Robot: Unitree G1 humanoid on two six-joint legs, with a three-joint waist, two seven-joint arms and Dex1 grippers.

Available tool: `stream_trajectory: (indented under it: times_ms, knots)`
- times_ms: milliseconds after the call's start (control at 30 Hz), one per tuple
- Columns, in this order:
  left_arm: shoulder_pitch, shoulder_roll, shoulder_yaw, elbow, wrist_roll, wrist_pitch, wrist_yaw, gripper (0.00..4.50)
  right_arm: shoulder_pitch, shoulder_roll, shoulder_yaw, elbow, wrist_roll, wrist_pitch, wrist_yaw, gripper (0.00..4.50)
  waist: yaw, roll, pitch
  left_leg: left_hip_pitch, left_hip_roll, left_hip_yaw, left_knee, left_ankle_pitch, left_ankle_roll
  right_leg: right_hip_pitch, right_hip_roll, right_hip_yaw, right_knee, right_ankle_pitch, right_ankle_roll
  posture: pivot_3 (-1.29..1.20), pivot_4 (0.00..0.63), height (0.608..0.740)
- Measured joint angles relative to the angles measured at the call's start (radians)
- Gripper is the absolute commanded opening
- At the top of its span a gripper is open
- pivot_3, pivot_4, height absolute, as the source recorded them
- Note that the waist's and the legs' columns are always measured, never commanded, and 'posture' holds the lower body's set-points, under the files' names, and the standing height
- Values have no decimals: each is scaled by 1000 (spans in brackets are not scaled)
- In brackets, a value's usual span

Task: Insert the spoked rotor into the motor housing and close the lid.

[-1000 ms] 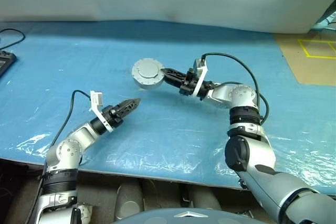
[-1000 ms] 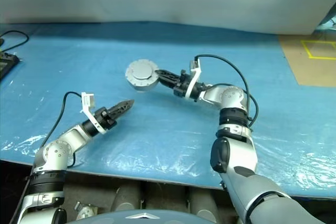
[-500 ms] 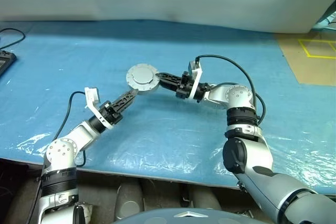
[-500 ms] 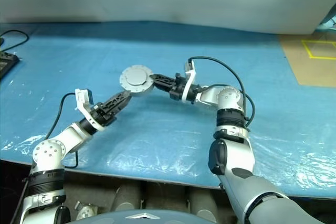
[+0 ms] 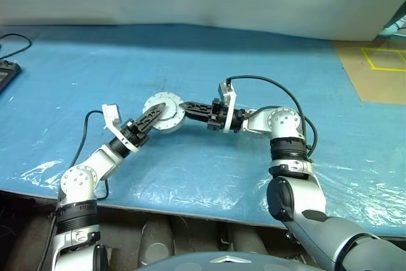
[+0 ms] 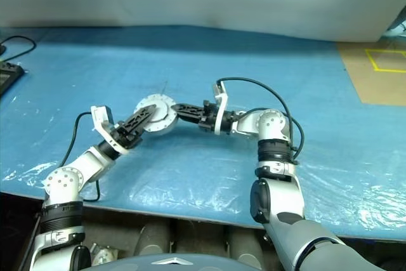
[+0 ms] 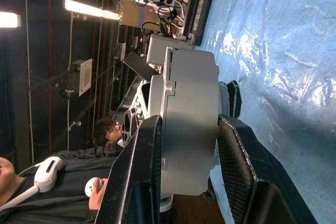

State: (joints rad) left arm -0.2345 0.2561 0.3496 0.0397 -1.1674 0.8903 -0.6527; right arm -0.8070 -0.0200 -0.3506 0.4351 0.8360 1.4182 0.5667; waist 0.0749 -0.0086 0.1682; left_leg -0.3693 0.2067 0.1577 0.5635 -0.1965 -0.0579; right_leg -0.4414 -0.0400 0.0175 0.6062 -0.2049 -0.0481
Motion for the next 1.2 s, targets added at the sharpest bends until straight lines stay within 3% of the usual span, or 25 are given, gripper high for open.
stream_trajectory:
  times_ms: [167,367,633,967,1200]
  knots:
    - [6,0,-4,-1,2,3,-23,2972,0,4,-1,0,1,-10,3,1231,-2,0,0,0,0,0,0,0,0,0,0,0,0,0,0,0,150,740]
    - [8,-4,2,6,-6,-7,-13,2829,1,11,12,0,-2,-46,6,1231,-2,0,0,0,0,-1,0,0,0,0,0,0,0,0,0,0,150,740]
    - [-2,-17,8,47,37,-62,42,2829,4,15,49,23,-52,-243,26,3856,-5,0,0,0,0,-1,0,0,0,1,0,0,0,0,0,0,150,740]
    - [-203,-40,161,276,115,-299,201,2829,-7,-6,44,106,-134,-537,12,3856,-4,-3,2,-2,-1,-4,3,0,0,2,0,-2,1,2,4,0,150,740]
    - [-352,-30,149,515,276,-423,254,2829,-5,-36,79,107,-172,-599,46,3856,-7,-4,2,-2,-1,-6,4,0,0,3,0,-4,1,3,4,0,150,740]
